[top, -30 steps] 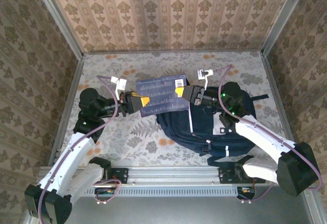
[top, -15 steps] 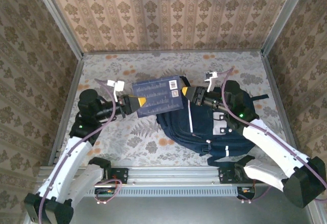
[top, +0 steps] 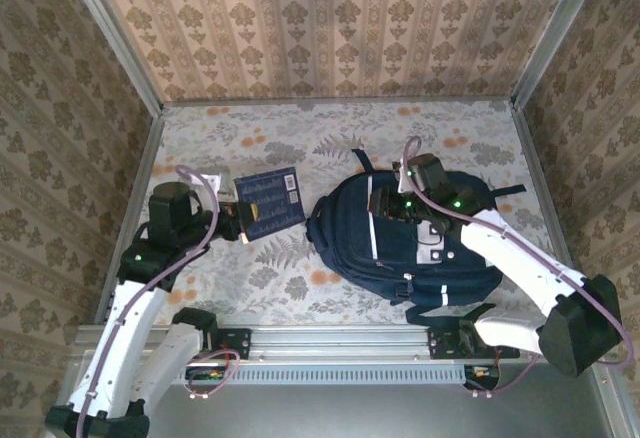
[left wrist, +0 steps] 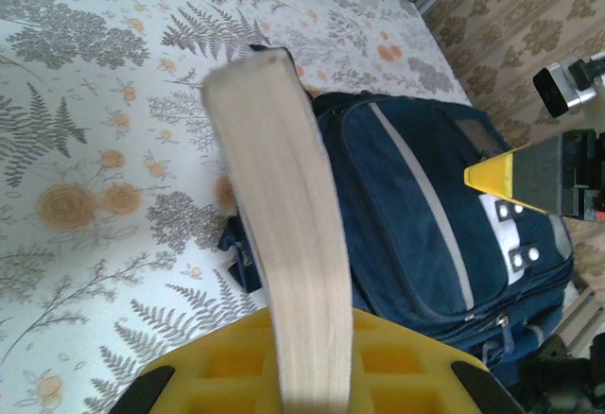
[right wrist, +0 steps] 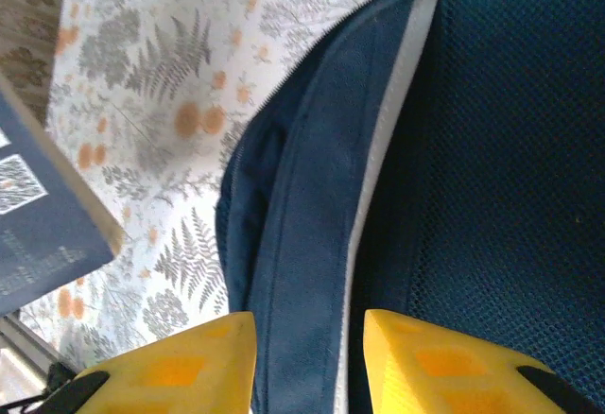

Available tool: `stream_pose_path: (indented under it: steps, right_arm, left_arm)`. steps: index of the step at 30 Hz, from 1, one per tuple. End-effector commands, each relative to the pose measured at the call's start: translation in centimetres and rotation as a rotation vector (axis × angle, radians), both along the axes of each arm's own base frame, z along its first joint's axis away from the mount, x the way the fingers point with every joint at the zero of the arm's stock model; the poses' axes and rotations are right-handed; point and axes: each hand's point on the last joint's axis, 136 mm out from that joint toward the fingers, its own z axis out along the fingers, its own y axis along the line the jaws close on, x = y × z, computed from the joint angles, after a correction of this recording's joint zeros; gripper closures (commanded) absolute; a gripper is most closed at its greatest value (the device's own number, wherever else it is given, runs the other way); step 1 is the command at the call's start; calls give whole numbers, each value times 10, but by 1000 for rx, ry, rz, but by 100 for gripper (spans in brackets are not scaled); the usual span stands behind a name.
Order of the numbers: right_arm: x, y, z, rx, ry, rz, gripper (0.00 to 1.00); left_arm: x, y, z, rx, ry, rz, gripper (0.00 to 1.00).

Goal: Pack the student bag

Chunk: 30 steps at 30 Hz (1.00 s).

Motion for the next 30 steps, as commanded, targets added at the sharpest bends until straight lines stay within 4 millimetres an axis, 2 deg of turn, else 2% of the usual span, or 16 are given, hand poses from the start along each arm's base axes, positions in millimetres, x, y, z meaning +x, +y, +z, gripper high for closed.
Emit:
stream_pose_path:
  steps: [1, 10, 11, 15, 17, 18, 19, 20, 24, 26, 30]
  right_arm:
    - [-8, -7, -20, -96, 67, 22, 62]
    - [-1, 20, -44, -53, 127, 95, 63]
    - [-2, 25, -54, -53, 151, 107, 64]
    - [-6, 39, -57, -34, 144, 165, 74]
    - [-8, 42, -53, -44, 107, 192, 86]
    - [-8, 44, -51, -39, 90, 197, 96]
    - [-8, 45, -48, -28, 77, 198, 100]
    - [-9, 46, -48, -18, 75, 202, 100]
    - [-15, 51, -26, 33, 39, 237, 100]
    - [-18, 54, -14, 55, 39, 256, 100]
    - [-19, 47, 16, 66, 7, 221, 100]
  left_arm:
    - [-4, 5, 9, 40, -72, -10, 100]
    - [0, 1, 4, 31, -54, -24, 100]
    - [0, 0, 3, 29, -51, -28, 100]
    - [1, -1, 2, 25, -48, -37, 100]
    - [2, -2, 2, 18, -48, -41, 100]
    - [2, -2, 2, 13, -45, -42, 100]
    - [3, -2, 2, 10, -42, -44, 100]
    - [3, -2, 2, 7, -42, -47, 100]
    - [4, -4, 1, -1, -33, -56, 100]
    - [4, -4, 0, -2, -30, -56, 100]
    - [5, -1, -1, 2, -20, -35, 100]
